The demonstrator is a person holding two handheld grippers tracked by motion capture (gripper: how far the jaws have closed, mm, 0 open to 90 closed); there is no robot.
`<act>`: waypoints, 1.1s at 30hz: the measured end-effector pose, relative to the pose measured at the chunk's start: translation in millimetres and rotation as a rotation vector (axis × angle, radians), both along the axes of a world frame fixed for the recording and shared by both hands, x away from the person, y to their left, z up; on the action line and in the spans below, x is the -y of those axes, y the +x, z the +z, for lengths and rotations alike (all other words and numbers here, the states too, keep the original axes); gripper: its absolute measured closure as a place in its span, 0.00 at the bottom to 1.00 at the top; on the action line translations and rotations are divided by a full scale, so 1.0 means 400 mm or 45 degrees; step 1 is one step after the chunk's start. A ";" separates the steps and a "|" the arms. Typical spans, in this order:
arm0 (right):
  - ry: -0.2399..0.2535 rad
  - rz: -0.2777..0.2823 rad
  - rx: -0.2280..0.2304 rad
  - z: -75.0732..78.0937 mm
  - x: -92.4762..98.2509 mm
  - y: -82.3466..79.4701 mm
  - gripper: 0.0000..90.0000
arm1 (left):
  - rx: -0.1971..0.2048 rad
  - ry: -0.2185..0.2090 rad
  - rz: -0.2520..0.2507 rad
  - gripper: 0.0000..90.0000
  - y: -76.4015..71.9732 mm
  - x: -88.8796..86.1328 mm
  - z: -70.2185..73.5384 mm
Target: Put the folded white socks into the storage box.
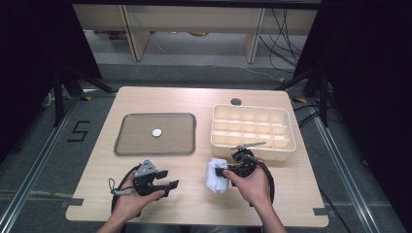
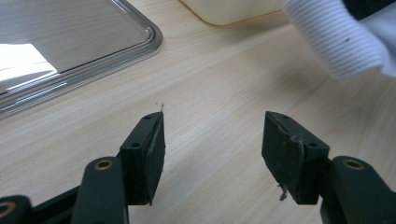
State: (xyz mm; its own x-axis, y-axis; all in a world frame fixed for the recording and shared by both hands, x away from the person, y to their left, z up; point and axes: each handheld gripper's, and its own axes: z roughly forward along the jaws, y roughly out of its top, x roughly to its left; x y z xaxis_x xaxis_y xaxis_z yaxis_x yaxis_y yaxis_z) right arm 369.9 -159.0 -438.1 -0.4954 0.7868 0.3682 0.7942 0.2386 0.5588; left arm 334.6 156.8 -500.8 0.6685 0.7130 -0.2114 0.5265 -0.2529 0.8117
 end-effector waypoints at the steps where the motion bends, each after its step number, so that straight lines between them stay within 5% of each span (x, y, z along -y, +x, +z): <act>1: 0.000 -0.020 0.011 0.004 0.001 0.000 0.73 | -0.003 -0.007 -0.003 0.43 -0.001 0.000 -0.002; 10: -0.026 -0.041 0.026 0.049 -0.004 0.015 0.73 | -0.026 -0.020 0.004 0.43 0.003 0.000 -0.021; 14: -0.030 -0.065 0.082 0.070 0.005 0.022 0.73 | -0.020 -0.025 0.016 0.43 -0.002 0.004 -0.028; 15: 0.013 -0.089 0.082 0.076 0.002 0.021 0.73 | -0.022 -0.014 0.002 0.43 -0.001 0.003 -0.030; 16: -0.009 -0.055 0.152 0.078 0.013 0.031 0.73 | -0.022 -0.012 0.014 0.43 -0.001 0.005 -0.031; 19: 0.017 -0.076 0.233 0.094 0.024 0.040 0.73 | -0.011 -0.015 0.017 0.43 -0.002 0.006 -0.031; 33: -0.006 -0.126 0.344 0.131 0.032 0.084 0.73 | -0.010 -0.021 0.008 0.43 0.000 0.003 -0.034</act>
